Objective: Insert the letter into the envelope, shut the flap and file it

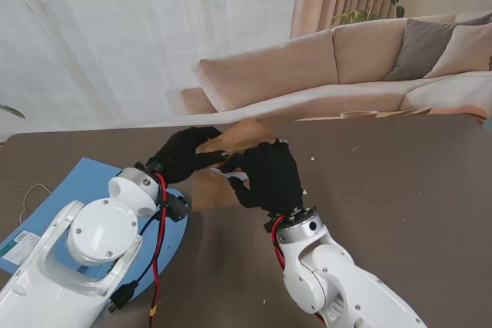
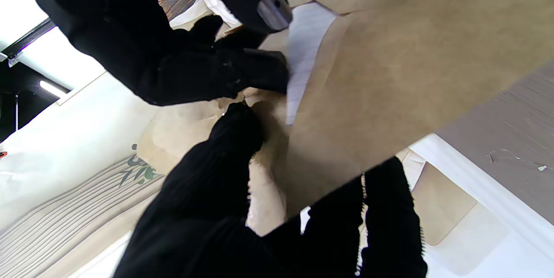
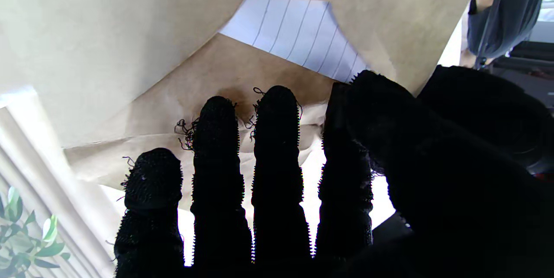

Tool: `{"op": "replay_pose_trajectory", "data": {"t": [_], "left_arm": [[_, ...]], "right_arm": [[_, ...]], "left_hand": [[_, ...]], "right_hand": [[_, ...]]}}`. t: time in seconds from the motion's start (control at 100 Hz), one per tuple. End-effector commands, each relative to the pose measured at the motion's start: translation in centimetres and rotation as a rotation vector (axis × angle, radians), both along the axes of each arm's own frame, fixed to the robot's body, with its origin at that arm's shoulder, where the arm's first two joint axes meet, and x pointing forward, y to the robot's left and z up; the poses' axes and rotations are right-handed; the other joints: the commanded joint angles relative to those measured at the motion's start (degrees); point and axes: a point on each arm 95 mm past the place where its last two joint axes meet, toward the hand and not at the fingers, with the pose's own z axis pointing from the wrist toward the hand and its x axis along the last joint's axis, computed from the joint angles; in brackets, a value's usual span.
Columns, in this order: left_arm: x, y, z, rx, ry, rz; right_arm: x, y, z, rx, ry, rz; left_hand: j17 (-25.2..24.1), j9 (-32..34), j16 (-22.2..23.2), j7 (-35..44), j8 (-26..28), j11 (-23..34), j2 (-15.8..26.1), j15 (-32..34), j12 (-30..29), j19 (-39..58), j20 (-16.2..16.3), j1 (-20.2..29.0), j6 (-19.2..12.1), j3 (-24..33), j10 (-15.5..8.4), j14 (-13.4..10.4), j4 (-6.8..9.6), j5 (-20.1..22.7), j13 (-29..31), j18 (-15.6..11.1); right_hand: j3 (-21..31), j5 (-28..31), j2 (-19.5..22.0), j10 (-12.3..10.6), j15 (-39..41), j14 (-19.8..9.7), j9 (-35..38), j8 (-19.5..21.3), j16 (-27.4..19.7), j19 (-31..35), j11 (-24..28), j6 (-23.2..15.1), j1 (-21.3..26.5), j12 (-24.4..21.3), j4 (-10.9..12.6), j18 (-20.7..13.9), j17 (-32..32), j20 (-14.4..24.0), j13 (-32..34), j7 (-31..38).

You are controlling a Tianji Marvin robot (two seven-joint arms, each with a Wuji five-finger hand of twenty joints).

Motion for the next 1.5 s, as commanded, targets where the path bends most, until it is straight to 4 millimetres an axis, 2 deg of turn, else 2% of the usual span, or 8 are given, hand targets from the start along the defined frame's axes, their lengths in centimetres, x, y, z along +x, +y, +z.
{"op": "replay_pose_trajectory", "data": {"t": [0.0,0.24,0.45,0.65,0.76,0.84,1.22,1.49], "left_arm": [[-0.3,-0.5,0.3,-0.008,0.006,-0.019],[-0.3,-0.5,0.3,-0.012,0.009,-0.024],[0.0,-0.3,-0.1,0.003,0.0,-0.017],[0.4,-0.1,-0.7,0.003,-0.006,-0.01],[0.4,0.0,-0.8,-0.001,-0.008,-0.011],[0.5,0.1,-0.9,0.001,-0.01,-0.012],[0.7,0.8,-1.3,0.003,-0.023,-0.017],[0.8,2.0,-1.4,-0.046,-0.026,-0.027]], "right_arm": [[0.2,0.4,-0.3,-0.019,0.017,0.018],[0.7,0.6,-0.8,-0.078,0.057,0.035],[-0.4,0.2,0.1,-0.034,0.054,0.015],[-2.5,-1.4,1.8,0.047,0.068,-0.042],[-3.6,-3.0,2.2,0.057,0.069,-0.108],[-4.3,-4.1,2.1,0.06,0.088,-0.149],[-4.5,-7.2,0.5,0.118,0.252,-0.236],[-2.6,-8.1,-0.5,0.27,0.505,-0.153]], "left_hand": [[-0.6,-0.5,0.8,5.5,2.9,0.0,5.6,0.2,0.4,-0.2,0.3,4.2,-3.5,1.9,-1.2,0.1,1.78,0.5,-0.9,0.1],[-0.6,-0.5,0.8,5.4,2.9,0.0,5.7,0.1,0.4,-0.2,0.3,4.2,-3.5,1.9,-1.2,0.1,1.77,0.6,-0.9,0.1],[-0.6,-0.6,0.7,5.4,2.8,-0.1,5.7,0.0,0.4,-0.3,0.3,4.2,-3.7,1.7,-1.3,0.0,1.79,0.6,-1.2,0.0],[-1.2,-0.9,0.6,5.4,2.7,-0.4,5.9,-0.5,0.4,-0.9,0.1,4.2,-3.8,1.6,-1.4,0.1,1.88,0.7,-1.9,-0.5],[-1.3,-0.9,0.6,5.4,2.6,-0.6,6.0,-0.7,0.4,-1.1,0.0,4.2,-4.0,1.5,-1.5,0.1,1.91,0.7,-2.0,-0.5],[-1.3,-0.9,0.6,5.4,2.6,-0.6,6.0,-0.8,0.4,-1.1,0.0,4.2,-4.0,1.5,-1.5,0.1,1.93,0.7,-2.0,-0.5],[-1.4,-1.0,0.6,5.4,2.6,-0.7,6.1,-0.9,0.6,-1.2,0.1,4.2,-4.3,1.2,-1.7,0.0,2.0,0.8,-2.1,-0.5],[-1.4,-0.9,0.7,5.5,2.7,-0.7,6.1,-0.9,0.6,-1.3,0.1,4.2,-4.3,1.3,-1.4,0.0,2.01,1.0,-2.0,-0.6]], "right_hand": [[-0.2,0.4,0.9,-0.9,0.9,-0.1,0.5,-1.4,0.5,0.8,0.5,-2.3,1.2,0.5,-0.9,0.0,-0.7,0.5,-0.7,0.9],[-1.1,0.0,1.5,-0.9,0.6,-0.3,-0.3,-2.3,0.4,0.6,0.2,-1.8,1.2,0.8,-0.8,-0.2,-1.1,0.5,-1.4,0.7],[-2.0,-3.2,1.2,-0.5,-2.9,-0.2,-3.9,-1.6,-1.1,-0.8,-3.3,2.4,-2.3,-1.7,-0.4,-0.2,-1.7,-0.1,-2.6,-1.9],[-3.0,-4.3,3.6,0.7,-11.6,0.3,-9.2,3.5,-5.3,-4.4,-9.8,4.4,-4.2,-9.1,1.2,0.3,-2.4,-2.0,-4.4,-9.5],[-3.4,-5.7,6.5,1.3,-17.3,0.6,-14.0,8.8,-8.3,-8.1,-12.6,5.8,-5.8,-12.8,4.1,0.6,-3.6,-4.7,-6.7,-17.4],[-3.6,-9.5,8.0,1.8,-20.5,0.6,-19.5,12.9,-9.8,-10.7,-14.0,7.1,-6.5,-14.0,5.9,0.7,-5.3,-6.1,-10.2,-22.1],[-9.9,-35.3,10.6,6.7,-32.0,5.3,-45.7,10.9,-16.5,-21.7,-17.1,19.0,-12.1,-20.4,5.3,2.1,-12.1,-11.2,-23.9,-30.7],[-11.4,-37.5,9.7,9.6,-32.2,5.2,-46.7,11.2,-16.8,-21.5,-16.2,25.8,-14.1,-20.9,4.5,1.3,-12.7,-10.4,-24.8,-32.9]]}}
